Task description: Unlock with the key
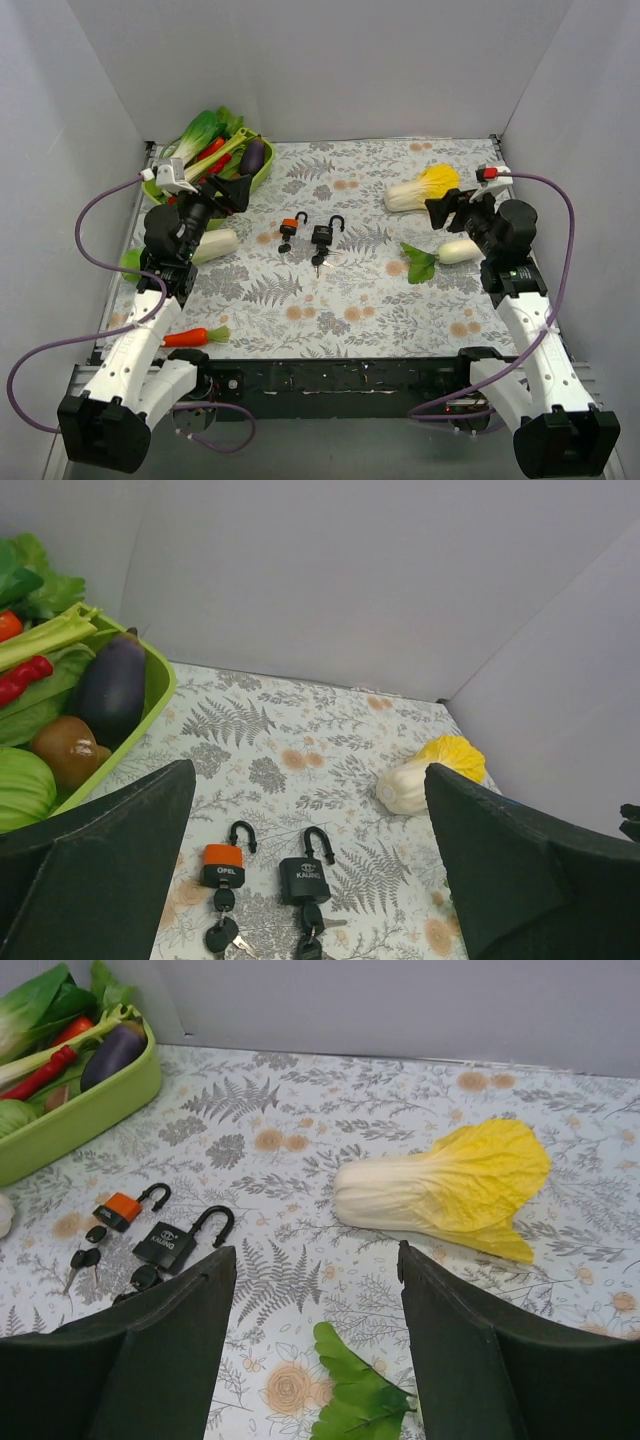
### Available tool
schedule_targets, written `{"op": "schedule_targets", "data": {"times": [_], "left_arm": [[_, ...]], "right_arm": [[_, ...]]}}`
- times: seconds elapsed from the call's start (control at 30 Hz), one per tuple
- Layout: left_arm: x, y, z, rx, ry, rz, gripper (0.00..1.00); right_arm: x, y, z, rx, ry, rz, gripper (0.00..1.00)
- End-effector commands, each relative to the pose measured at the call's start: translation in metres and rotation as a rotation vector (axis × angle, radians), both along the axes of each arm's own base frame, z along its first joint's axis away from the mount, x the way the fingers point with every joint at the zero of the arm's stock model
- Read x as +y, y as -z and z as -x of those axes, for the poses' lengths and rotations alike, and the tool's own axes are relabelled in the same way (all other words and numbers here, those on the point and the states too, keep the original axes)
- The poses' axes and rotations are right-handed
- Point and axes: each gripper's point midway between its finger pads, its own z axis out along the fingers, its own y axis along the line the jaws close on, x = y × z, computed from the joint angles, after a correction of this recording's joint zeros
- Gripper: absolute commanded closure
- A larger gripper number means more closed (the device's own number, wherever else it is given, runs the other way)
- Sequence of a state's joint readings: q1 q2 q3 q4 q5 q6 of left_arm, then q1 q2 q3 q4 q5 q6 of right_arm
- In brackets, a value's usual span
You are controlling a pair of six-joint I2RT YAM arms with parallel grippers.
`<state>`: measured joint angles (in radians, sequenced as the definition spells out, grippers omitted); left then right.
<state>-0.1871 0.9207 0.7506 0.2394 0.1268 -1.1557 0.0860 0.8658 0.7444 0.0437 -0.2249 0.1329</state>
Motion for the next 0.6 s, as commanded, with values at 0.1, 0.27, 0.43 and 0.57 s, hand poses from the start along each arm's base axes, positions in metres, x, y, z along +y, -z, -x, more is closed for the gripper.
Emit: {"op": "schedule_targets", "data": {"times": [0.1,0.27,0.43,0.57], "left_arm": [[0.017,-0.004,0.015,-0.052,-0.078,0.003,0.02],[0.024,-0.006,0.019,-0.055,-0.115,0.006,0.02],[0.030,-0.009,0.020,-0.062,-0.146,0.016,0.02],[0.032,-0.007,0.021,-0.058,-0.154,0.012,0.02]], "right_arm": [[-0.013,-0.028,0.007,-0.119,0.058,0.030,0.27],[-0.012,-0.026,0.007,-0.119,0.051,0.030,0.27],[-0.012,-0.027,0.008,-0.124,0.053,0.034,0.27],[-0.013,-0.027,0.008,-0.127,0.056,0.034,0.27]]}}
